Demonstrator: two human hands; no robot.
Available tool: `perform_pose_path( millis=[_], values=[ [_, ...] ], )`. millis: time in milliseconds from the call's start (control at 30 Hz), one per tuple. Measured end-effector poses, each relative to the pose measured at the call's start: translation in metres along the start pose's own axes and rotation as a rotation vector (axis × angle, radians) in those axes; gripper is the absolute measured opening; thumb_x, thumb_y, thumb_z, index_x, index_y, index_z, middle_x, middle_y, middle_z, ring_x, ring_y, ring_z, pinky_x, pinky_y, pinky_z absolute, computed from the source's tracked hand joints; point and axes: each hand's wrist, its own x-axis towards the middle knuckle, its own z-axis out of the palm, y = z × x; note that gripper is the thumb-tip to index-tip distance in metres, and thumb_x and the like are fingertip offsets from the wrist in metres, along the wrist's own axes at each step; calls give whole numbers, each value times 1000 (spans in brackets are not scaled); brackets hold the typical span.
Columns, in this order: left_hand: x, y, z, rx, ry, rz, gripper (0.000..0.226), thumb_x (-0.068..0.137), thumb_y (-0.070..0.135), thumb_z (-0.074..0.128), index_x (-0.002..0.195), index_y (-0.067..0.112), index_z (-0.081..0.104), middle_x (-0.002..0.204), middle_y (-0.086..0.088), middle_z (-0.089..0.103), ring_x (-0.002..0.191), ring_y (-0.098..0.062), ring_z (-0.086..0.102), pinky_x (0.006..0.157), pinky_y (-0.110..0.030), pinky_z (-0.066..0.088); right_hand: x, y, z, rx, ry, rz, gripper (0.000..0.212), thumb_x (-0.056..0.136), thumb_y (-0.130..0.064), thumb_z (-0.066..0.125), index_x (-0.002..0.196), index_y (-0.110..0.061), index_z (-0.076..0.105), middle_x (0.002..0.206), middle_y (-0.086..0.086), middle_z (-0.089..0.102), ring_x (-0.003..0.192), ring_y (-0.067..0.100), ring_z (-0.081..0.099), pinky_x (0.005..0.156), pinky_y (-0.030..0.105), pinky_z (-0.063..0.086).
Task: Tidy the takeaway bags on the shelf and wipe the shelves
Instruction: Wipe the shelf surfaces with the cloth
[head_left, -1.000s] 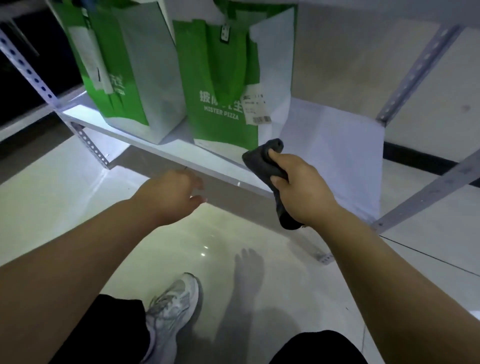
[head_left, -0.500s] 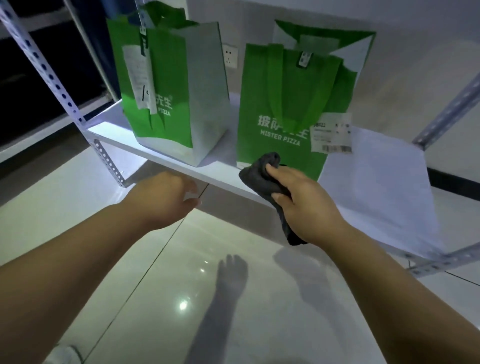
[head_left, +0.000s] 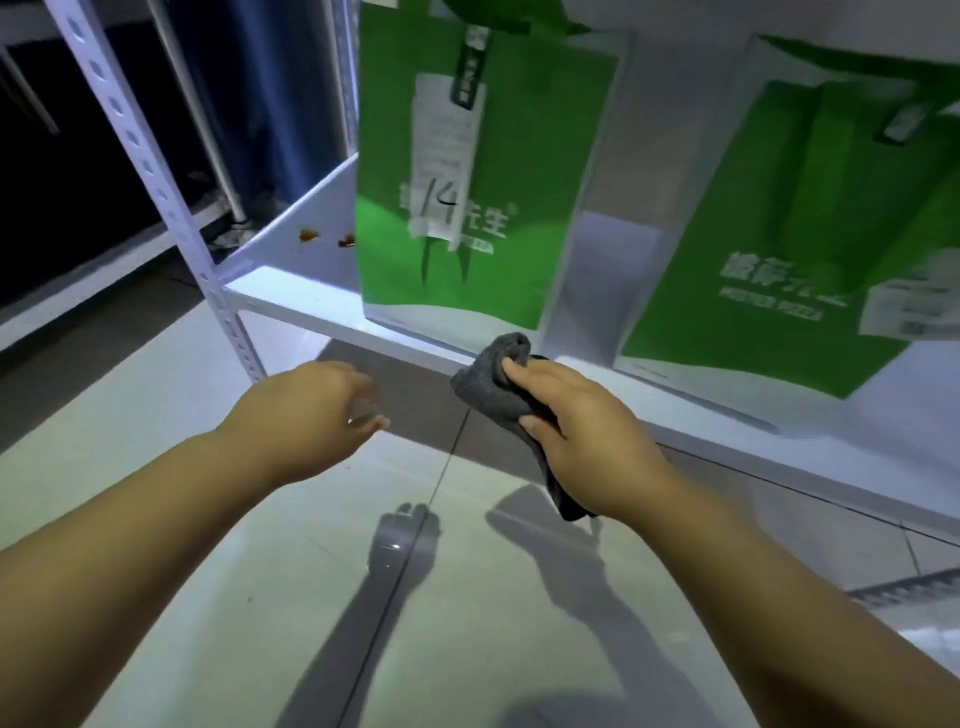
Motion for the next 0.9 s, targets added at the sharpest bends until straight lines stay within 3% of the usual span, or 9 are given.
perform_pose_path(
  millis=[233, 400, 500, 700, 800, 900],
  values=[
    [18, -112, -41, 11, -17, -27, 30, 89, 47, 49, 102, 24, 63, 106, 4, 63, 92, -21, 59, 69, -32, 49, 74, -87, 30, -1, -89, 8, 52, 93, -17, 52, 142, -28, 37, 141, -5, 42, 123, 25, 43, 99, 39, 38],
    [32, -175, -76, 8, 69, -51, 28, 89, 44, 50, 112, 30, 60, 112, 4, 63, 93, -22, 61, 65, -30, 47, 125, -137, 41, -82, -118, 15, 51, 94, -20, 49, 142, -29, 35, 142, -6, 41, 121, 30, 43, 96, 44, 40],
    [44, -200, -91, -16, 182, -103, 31, 89, 42, 50, 111, 20, 55, 108, -2, 63, 95, -28, 60, 67, -35, 49, 146, -155, 43, -119, -107, 1, 51, 93, -19, 50, 141, -27, 37, 139, -4, 44, 118, 32, 46, 93, 43, 42],
    [73, -207, -99, -171, 311, -270, 56, 87, 48, 54, 121, 8, 36, 114, -12, 58, 95, -35, 57, 61, -34, 35, 182, -167, 48, -173, -69, 23, 51, 92, -16, 48, 140, -28, 38, 136, -3, 46, 114, 33, 48, 90, 42, 43],
    [90, -197, -96, -270, 378, -256, 81, 87, 45, 55, 145, 8, 10, 130, -16, 48, 103, -36, 55, 64, -33, 33, 202, -168, 59, -209, -50, 16, 52, 92, -17, 45, 141, -28, 34, 135, -4, 45, 111, 32, 48, 88, 39, 43],
    [104, -192, -87, -299, 507, -252, 89, 89, 36, 56, 147, 3, -3, 137, -20, 41, 106, -37, 54, 67, -31, 32, 220, -170, 80, -243, -34, 67, 57, 92, -15, 44, 145, -28, 27, 141, -4, 37, 110, 32, 45, 88, 38, 39]
  ],
)
